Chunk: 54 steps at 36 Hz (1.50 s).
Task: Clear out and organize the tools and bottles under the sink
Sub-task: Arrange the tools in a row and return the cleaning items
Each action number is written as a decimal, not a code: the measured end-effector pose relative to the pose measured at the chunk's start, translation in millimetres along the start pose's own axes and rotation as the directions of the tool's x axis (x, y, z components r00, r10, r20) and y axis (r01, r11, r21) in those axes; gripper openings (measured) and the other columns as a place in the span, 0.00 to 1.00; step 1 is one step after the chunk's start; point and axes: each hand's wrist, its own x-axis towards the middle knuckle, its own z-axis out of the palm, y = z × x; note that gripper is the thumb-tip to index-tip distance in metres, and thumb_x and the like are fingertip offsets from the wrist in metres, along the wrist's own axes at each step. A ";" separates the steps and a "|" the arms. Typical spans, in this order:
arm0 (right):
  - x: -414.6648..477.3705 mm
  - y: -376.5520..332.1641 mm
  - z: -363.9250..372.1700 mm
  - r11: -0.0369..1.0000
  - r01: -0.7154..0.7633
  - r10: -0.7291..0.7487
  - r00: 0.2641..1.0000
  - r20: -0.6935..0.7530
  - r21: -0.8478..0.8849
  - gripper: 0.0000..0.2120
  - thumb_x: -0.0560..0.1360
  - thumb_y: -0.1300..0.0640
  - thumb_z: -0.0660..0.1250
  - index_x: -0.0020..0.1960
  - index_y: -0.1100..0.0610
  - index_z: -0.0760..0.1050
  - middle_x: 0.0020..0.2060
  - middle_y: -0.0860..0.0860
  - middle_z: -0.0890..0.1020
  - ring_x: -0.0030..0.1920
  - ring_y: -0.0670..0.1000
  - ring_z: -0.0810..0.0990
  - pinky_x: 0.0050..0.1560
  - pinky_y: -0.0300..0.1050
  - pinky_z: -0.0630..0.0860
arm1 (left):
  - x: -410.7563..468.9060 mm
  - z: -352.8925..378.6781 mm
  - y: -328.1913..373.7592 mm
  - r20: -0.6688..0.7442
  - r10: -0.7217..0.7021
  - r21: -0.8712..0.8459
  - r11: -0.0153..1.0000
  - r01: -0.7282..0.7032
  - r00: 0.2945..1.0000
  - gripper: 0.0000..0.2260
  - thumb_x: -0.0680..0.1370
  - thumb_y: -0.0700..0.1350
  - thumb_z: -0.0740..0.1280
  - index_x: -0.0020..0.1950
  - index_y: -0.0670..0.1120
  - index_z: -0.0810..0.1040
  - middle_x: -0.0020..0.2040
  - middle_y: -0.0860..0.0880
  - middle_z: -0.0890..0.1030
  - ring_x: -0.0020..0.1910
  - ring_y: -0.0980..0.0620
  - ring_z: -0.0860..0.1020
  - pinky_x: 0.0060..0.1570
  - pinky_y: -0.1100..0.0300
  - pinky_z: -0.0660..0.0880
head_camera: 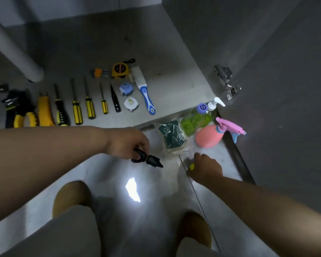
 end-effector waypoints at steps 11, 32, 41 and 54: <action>-25.8 -39.5 -153.3 0.878 0.359 -0.339 0.933 -0.118 0.316 0.10 0.68 0.55 0.76 0.46 0.49 0.77 0.40 0.48 0.82 0.37 0.45 0.81 0.40 0.41 0.76 | -12.8 -54.3 -23.7 -0.566 -0.096 -0.319 0.941 -0.111 0.819 0.07 0.79 0.44 0.71 0.45 0.56 0.79 0.40 0.51 0.84 0.40 0.52 0.81 0.45 0.58 0.75; 143.1 -181.8 -176.8 0.903 0.323 -0.170 0.874 -0.456 0.283 0.13 0.75 0.54 0.70 0.58 0.55 0.76 0.57 0.57 0.77 0.54 0.60 0.78 0.48 0.42 0.68 | -19.1 7.3 -83.8 -0.578 -0.642 -0.795 0.307 -0.522 0.503 0.10 0.80 0.33 0.67 0.61 0.36 0.81 0.49 0.38 0.85 0.39 0.55 0.82 0.37 0.72 0.78; 130.9 -184.7 -168.2 0.848 0.266 -0.051 0.902 -0.429 0.459 0.14 0.75 0.61 0.66 0.60 0.60 0.79 0.59 0.60 0.79 0.53 0.59 0.81 0.51 0.39 0.72 | -2.8 6.0 -77.4 -0.542 -0.668 -0.799 0.219 -0.561 0.511 0.05 0.77 0.33 0.72 0.49 0.42 0.82 0.37 0.50 0.85 0.33 0.63 0.82 0.33 0.72 0.76; 21.5 -183.3 -140.4 0.095 -0.053 -0.361 0.929 0.084 0.994 0.12 0.79 0.53 0.69 0.55 0.61 0.79 0.46 0.61 0.80 0.43 0.53 0.79 0.39 0.39 0.75 | 14.8 4.4 -44.4 -0.593 -0.567 -0.778 0.221 -0.588 0.572 0.04 0.77 0.35 0.73 0.50 0.40 0.80 0.46 0.40 0.85 0.45 0.47 0.86 0.46 0.58 0.83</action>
